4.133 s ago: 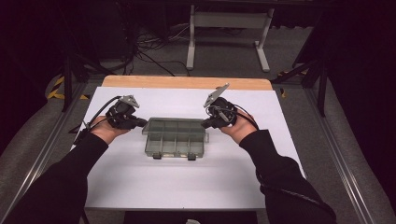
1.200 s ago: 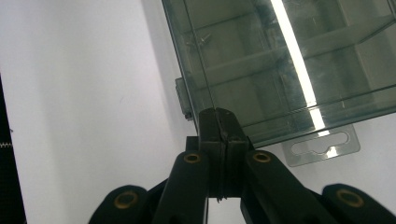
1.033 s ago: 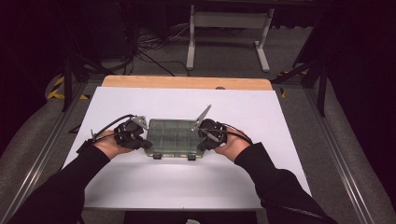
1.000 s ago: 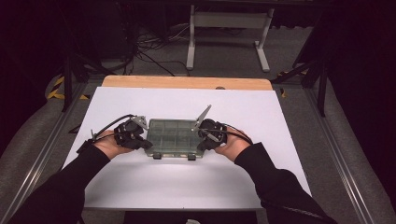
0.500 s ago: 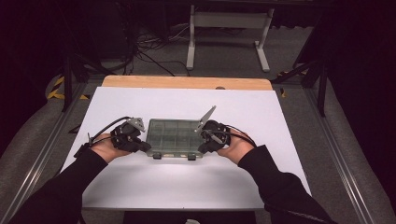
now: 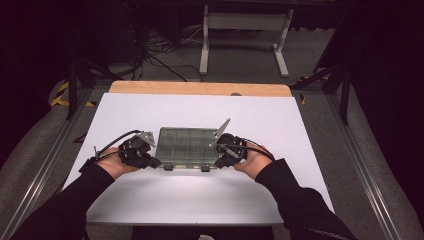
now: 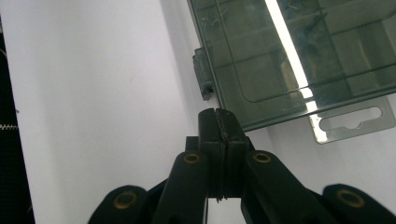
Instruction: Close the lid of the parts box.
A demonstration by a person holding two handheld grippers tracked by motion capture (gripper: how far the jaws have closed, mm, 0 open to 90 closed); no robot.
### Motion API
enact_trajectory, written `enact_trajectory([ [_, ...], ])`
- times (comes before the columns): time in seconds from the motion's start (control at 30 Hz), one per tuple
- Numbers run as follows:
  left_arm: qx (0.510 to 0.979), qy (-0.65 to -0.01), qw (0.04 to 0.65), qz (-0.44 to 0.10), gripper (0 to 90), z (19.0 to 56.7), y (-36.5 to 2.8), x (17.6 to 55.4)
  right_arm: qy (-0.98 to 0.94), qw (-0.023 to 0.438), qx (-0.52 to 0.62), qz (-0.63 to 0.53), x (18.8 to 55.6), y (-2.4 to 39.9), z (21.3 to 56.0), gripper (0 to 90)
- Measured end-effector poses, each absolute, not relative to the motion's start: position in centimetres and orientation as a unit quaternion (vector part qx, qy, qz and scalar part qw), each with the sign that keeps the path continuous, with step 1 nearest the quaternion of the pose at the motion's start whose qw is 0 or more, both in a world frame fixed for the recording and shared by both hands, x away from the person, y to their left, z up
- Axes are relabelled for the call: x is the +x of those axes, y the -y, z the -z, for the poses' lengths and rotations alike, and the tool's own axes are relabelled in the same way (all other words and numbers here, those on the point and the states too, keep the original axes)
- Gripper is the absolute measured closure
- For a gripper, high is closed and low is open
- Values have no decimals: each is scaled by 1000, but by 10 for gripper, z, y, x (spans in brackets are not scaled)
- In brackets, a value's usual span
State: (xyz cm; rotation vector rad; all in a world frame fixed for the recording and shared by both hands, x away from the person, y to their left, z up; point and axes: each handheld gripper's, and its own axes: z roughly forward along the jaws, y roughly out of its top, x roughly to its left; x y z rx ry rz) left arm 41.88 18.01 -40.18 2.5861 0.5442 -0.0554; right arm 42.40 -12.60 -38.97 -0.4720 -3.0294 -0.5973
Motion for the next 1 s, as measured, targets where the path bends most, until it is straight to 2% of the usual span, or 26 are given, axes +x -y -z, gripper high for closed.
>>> enact_trajectory([
  [0.47,946,-199,254,24,855,404,-180,417,966,4,-160,203,426,132,389,899],
  [0.67,936,-205,287,22,801,399,-186,412,960,2,-162,226,424,139,387,870],
  [0.87,919,-214,330,21,663,391,-196,404,942,-11,-175,286,417,150,373,698],
  [1.0,911,-228,343,-4,494,388,-202,396,925,-28,-185,330,412,160,363,555],
])
